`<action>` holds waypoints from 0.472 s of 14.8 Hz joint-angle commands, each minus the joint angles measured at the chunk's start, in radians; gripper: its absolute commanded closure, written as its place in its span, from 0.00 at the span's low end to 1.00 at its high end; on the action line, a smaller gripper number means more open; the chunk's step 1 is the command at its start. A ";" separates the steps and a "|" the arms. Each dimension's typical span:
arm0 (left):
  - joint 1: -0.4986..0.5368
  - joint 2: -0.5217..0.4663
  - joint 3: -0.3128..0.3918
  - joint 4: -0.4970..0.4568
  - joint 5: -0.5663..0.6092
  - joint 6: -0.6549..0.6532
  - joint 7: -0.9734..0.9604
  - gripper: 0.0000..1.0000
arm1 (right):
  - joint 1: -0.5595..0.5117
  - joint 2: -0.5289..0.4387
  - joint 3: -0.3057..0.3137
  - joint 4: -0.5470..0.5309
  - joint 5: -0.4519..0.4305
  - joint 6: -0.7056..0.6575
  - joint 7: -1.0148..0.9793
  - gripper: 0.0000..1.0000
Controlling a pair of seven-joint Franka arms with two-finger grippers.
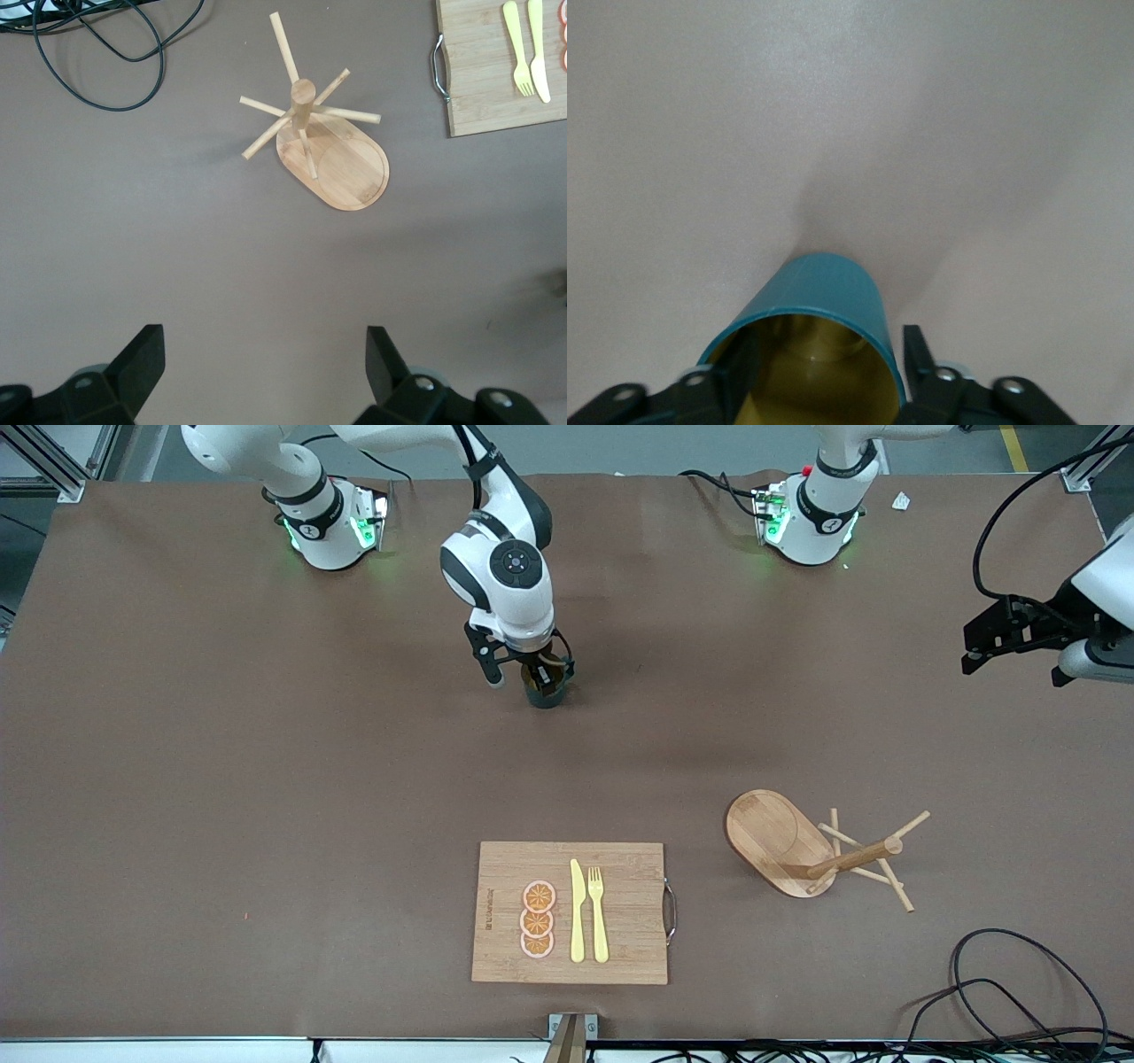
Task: Transfer cup from left to right arm and place
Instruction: 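Close the right gripper on the mug rim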
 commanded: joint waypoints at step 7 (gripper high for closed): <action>0.028 -0.022 -0.021 -0.035 0.016 0.022 0.019 0.00 | 0.015 -0.002 -0.008 0.003 0.002 -0.029 -0.148 1.00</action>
